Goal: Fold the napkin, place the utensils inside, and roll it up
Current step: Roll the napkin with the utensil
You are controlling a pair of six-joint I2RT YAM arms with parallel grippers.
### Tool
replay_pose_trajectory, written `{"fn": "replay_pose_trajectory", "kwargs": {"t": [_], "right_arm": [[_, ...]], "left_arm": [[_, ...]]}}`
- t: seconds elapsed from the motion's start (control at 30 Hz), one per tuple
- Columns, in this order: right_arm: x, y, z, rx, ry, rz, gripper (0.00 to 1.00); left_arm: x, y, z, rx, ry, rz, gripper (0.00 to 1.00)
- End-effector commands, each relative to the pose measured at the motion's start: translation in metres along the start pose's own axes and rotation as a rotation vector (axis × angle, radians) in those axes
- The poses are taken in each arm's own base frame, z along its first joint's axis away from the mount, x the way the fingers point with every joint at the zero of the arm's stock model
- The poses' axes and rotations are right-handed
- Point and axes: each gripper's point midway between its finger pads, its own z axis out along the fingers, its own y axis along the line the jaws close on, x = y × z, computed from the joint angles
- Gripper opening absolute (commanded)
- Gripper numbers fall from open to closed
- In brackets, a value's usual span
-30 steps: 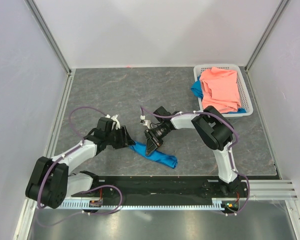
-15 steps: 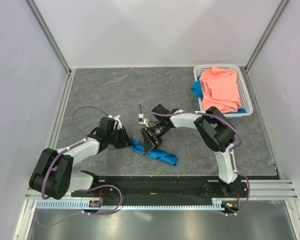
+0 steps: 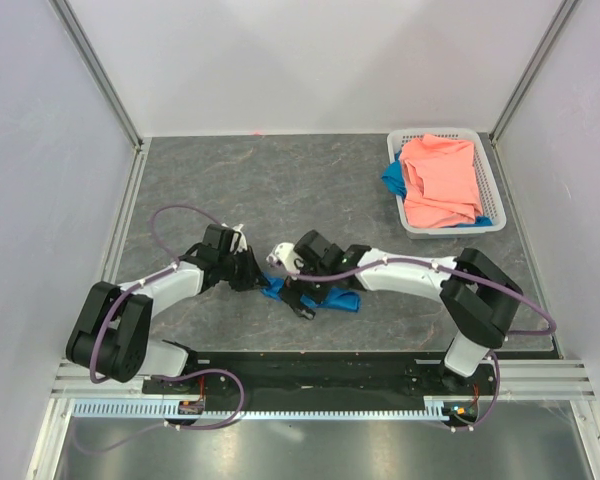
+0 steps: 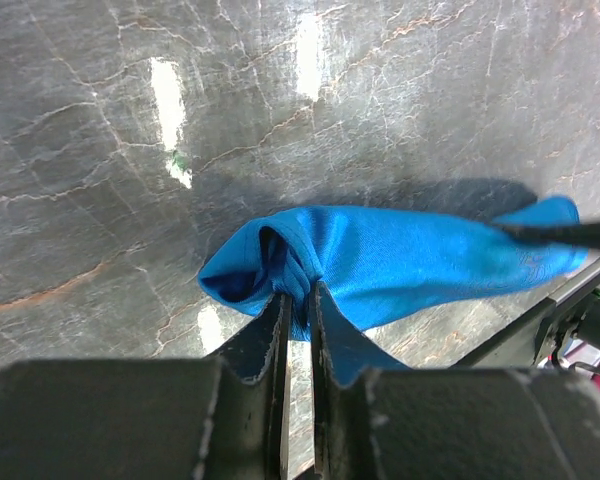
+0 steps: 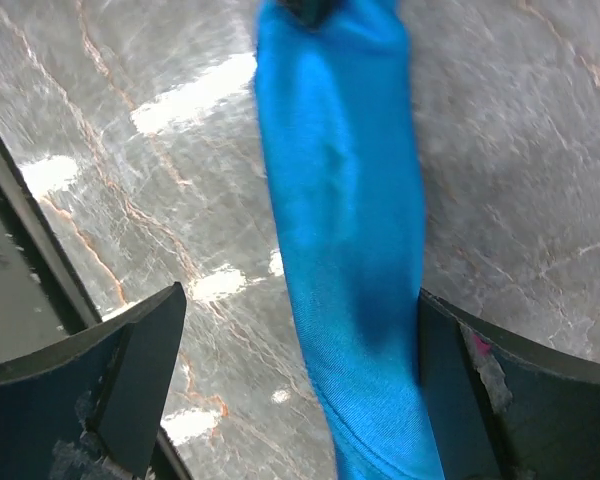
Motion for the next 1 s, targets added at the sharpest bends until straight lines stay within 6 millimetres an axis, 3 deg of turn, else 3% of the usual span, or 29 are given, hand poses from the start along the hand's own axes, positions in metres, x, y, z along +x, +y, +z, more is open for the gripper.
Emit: {"fn": "replay_pose_trajectory", "kwargs": {"t": [0.0, 0.2, 0.37, 0.6, 0.77, 0.87, 0.93, 0.97], "right_arm": [[-0.021, -0.017, -0.006, 0.202, -0.091, -0.142, 0.98], [-0.019, -0.026, -0.003, 0.335, -0.068, -0.234, 0.98], [-0.034, -0.010, -0.010, 0.306, -0.116, -0.277, 0.98], [-0.006, -0.006, 0.021, 0.238, -0.004, -0.259, 0.98], [0.002, -0.015, 0.027, 0.242, 0.031, -0.220, 0.98], [0.009, -0.022, 0.029, 0.198, 0.059, -0.158, 0.91], [0.013, -0.029, 0.030, 0.164, 0.079, -0.106, 0.80], [0.019, -0.021, 0.031, 0.106, 0.101, -0.078, 0.77]], "left_arm": [[-0.003, -0.007, -0.002, 0.016, 0.045, 0.032, 0.14], [-0.004, -0.012, -0.002, 0.027, 0.074, 0.030, 0.14], [-0.002, -0.010, 0.000, 0.021, 0.088, 0.027, 0.14], [-0.002, -0.012, -0.001, 0.025, 0.098, 0.025, 0.14], [-0.003, -0.013, 0.000, 0.029, 0.100, 0.030, 0.14], [-0.003, -0.014, -0.001, 0.035, 0.103, 0.033, 0.15], [-0.006, -0.016, -0.002, 0.040, 0.096, 0.037, 0.19], [-0.007, -0.018, -0.002, 0.043, 0.090, 0.043, 0.21]]}}
